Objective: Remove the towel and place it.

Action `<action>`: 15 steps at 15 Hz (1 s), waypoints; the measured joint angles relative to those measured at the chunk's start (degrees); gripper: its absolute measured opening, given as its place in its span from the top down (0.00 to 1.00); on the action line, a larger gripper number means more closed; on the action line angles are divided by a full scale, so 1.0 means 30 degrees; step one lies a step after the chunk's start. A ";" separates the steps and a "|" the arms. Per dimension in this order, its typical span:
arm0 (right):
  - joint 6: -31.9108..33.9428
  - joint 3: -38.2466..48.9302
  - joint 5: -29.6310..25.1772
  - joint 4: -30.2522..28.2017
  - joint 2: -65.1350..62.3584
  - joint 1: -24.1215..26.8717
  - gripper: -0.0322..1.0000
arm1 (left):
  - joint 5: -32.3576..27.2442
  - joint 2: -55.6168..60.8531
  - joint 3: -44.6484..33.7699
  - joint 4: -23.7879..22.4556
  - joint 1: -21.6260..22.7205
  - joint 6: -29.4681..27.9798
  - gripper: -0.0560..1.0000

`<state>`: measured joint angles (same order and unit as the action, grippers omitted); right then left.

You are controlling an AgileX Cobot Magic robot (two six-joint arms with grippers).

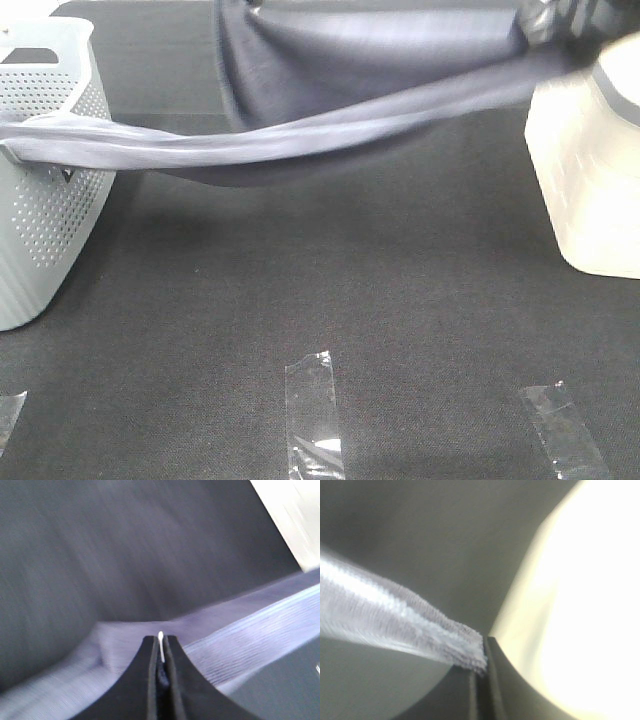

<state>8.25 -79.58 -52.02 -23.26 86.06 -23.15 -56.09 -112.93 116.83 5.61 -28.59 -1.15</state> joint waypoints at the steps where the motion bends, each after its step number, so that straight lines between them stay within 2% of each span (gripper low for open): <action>1: 0.0382 -0.1451 -0.0038 -0.1031 0.0592 0.0000 0.97 | 0.1757 -0.0267 0.0000 -0.0325 0.0000 -0.0057 0.94; 3: 0.0516 -0.4221 0.0516 -0.2521 0.1833 0.0000 0.97 | 0.6589 -0.0382 0.0000 -0.1089 0.0153 -0.0076 0.94; 5: 0.0516 -0.6761 0.2158 -0.3457 0.3151 0.0000 0.97 | 1.0676 -0.0382 0.0000 -0.1394 0.0802 -0.0076 0.94; 8: 0.0535 -1.0351 0.6112 -0.4985 0.4526 0.0000 0.97 | 1.6578 -0.0363 0.0000 -0.1432 0.2196 -0.0115 0.94; 11: 0.0535 -1.3025 1.0237 -0.6131 0.4717 -0.0057 0.97 | 2.1562 0.0649 0.0000 -0.1776 0.3075 0.0210 0.94; 12: 0.0745 -1.3465 1.0963 -0.6150 0.4717 -0.0076 0.97 | 2.2422 0.1146 0.0038 -0.1872 0.3209 0.0382 0.94; 13: 0.1031 -1.3560 1.0943 -0.5787 0.4679 -0.0095 0.97 | 2.2594 0.1528 0.0076 -0.1872 0.3228 0.0516 0.94; 15: 0.1451 -1.3484 0.9282 -0.4565 0.5118 -0.0095 0.97 | 2.1199 0.1394 0.0076 -0.2063 0.3266 0.1451 0.94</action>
<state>12.61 -120.03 -24.18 -36.96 101.41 -23.43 7.51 -108.75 117.06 -0.57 -18.79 3.21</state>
